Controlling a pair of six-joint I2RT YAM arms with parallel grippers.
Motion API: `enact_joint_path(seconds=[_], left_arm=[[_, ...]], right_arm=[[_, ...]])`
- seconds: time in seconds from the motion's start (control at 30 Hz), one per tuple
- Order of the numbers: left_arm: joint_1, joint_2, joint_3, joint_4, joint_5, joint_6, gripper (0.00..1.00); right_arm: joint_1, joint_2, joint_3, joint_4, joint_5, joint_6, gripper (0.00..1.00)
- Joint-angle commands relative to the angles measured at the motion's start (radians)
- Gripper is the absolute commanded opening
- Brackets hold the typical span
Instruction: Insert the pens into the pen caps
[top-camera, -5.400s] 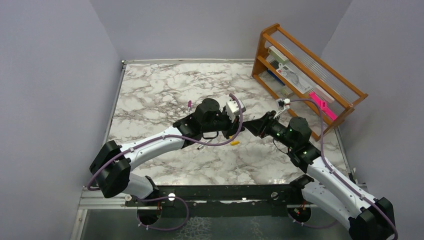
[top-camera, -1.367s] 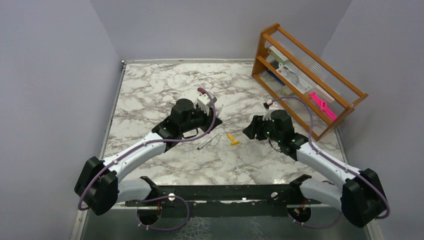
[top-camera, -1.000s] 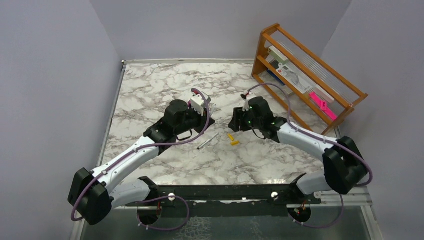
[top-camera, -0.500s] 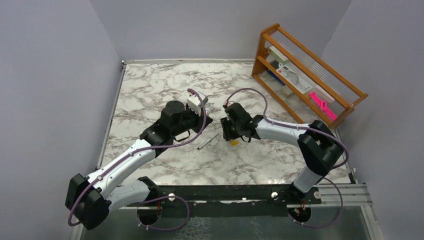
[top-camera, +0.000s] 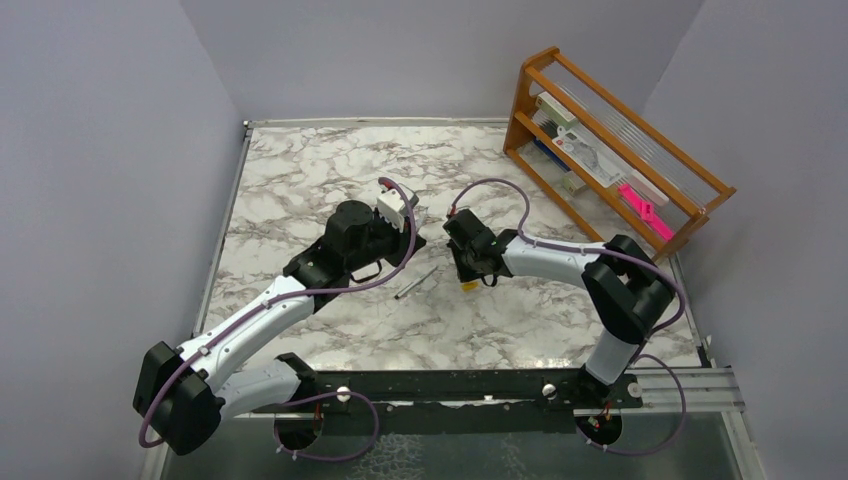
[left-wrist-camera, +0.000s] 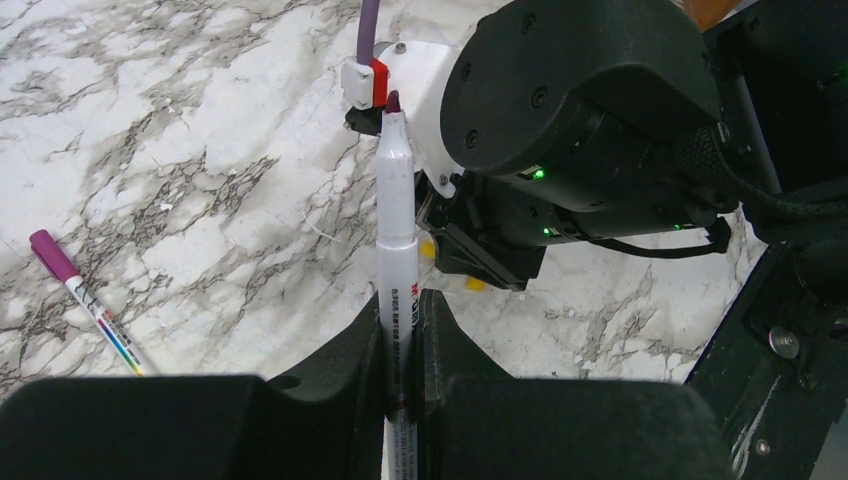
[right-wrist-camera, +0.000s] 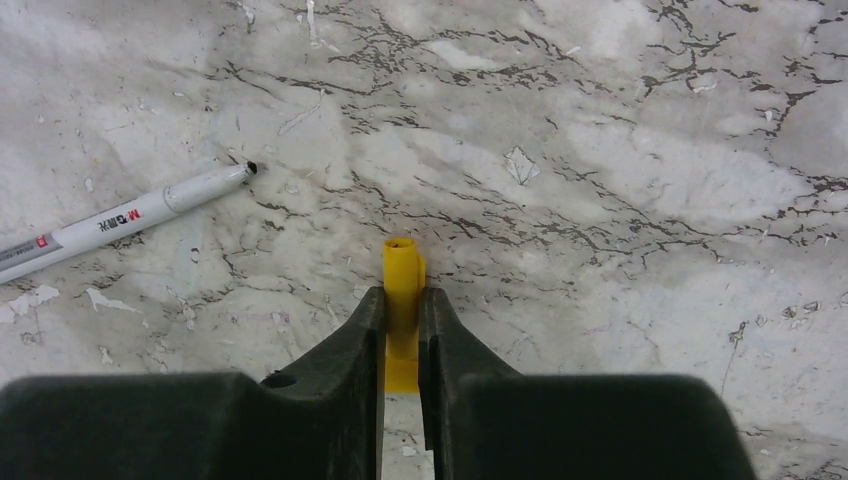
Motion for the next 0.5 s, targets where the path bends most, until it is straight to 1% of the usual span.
enact_joint_path(seconds=[0.0,0.07,0.13,0.3,0.47], left_arm=[[0.005,0.003,0.007,-0.004,0.009,0.0,0.0],[0.005,0.0,0.003,0.002,0.011,-0.006,0.0],[0.005,-0.001,-0.002,0.009,0.013,-0.014,0.0],[0.005,0.007,0.001,0.011,0.031,-0.021,0.0],[0.005,0.007,-0.001,0.012,0.034,-0.024,0.0]], right_arm=[[0.005,0.004,0.009,0.003,0.001,0.041,0.1],[0.005,-0.022,-0.005,0.04,-0.025,0.055,0.07],[0.005,-0.053,-0.023,0.078,-0.058,0.08,0.02],[0.003,-0.095,-0.048,0.129,-0.126,0.14,0.02],[0.001,-0.139,-0.11,0.217,-0.191,0.192,0.02]])
